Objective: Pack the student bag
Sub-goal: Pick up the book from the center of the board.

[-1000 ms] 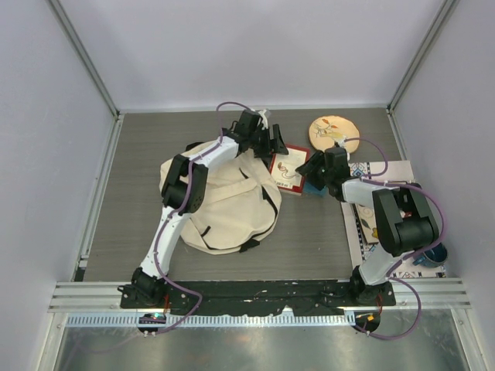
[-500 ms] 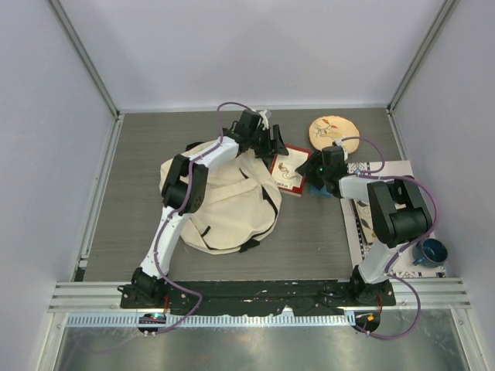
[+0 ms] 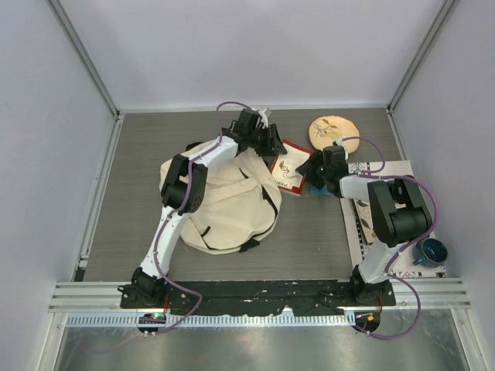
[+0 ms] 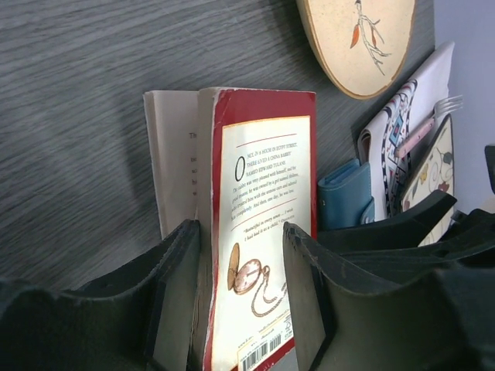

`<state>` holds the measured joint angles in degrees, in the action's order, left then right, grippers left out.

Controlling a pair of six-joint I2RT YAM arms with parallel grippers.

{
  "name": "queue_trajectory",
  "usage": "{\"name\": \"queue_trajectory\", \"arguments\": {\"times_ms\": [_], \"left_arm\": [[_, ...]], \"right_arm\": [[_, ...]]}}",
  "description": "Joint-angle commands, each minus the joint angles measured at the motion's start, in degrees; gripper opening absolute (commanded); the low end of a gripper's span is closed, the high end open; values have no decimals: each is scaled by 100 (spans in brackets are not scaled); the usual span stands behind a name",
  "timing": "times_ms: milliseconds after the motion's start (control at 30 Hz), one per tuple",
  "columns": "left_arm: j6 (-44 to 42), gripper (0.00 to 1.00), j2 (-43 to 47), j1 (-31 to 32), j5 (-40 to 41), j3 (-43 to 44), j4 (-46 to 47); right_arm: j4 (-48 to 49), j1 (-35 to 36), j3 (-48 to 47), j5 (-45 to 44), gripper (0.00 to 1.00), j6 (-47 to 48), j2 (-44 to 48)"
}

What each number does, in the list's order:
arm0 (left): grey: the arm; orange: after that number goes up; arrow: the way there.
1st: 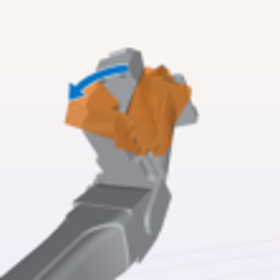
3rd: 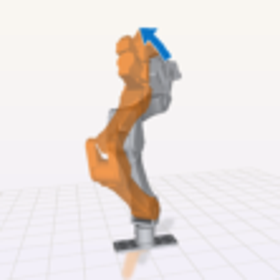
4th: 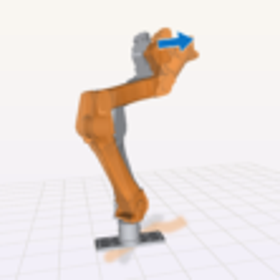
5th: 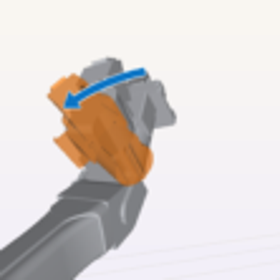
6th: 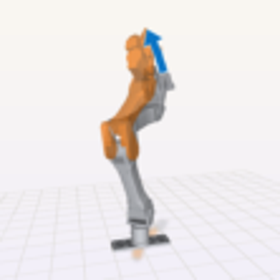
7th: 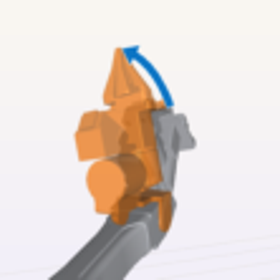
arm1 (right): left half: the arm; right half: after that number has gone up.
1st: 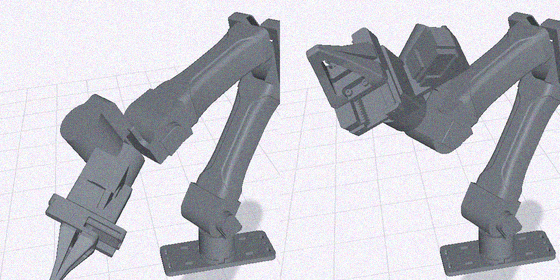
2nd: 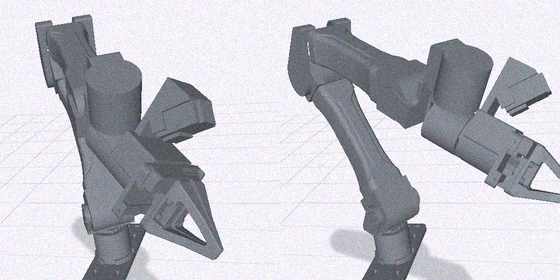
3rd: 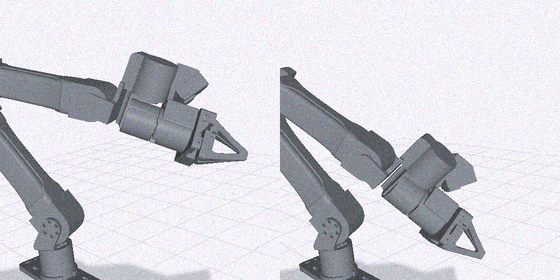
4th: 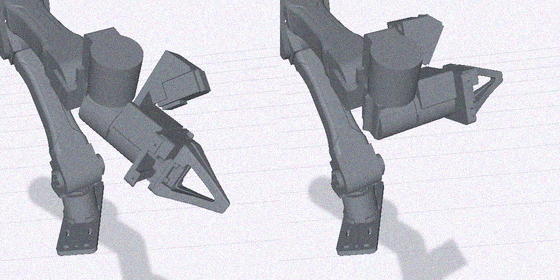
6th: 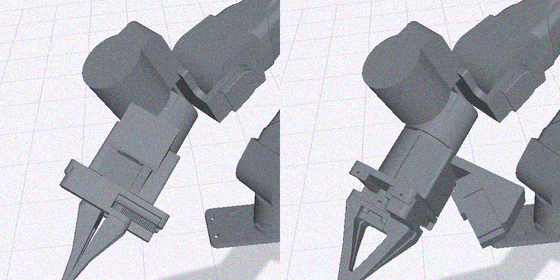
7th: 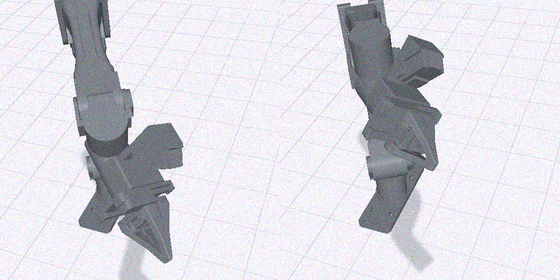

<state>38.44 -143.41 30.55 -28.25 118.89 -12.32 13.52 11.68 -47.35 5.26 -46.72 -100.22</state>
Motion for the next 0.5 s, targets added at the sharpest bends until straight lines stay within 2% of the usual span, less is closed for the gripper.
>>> {"name": "queue_trajectory", "arguments": {"times_ms": [0,233,300,333,467], "left_arm": [[155,48,270,180,-858,-76,256],[173,45,112,180,-998,-94,203],[182,40,51,180,-998,-103,177],[182,38,33,180,-990,-94,177],[191,9,6,180,-849,-85,107]], "right_arm": [[133,1,-125,46,58,-4,-120],[125,1,-116,63,58,-21,-111],[133,1,-125,72,58,-21,-111],[133,1,-125,89,58,-13,-111],[133,9,-125,133,59,-13,-59]]}}
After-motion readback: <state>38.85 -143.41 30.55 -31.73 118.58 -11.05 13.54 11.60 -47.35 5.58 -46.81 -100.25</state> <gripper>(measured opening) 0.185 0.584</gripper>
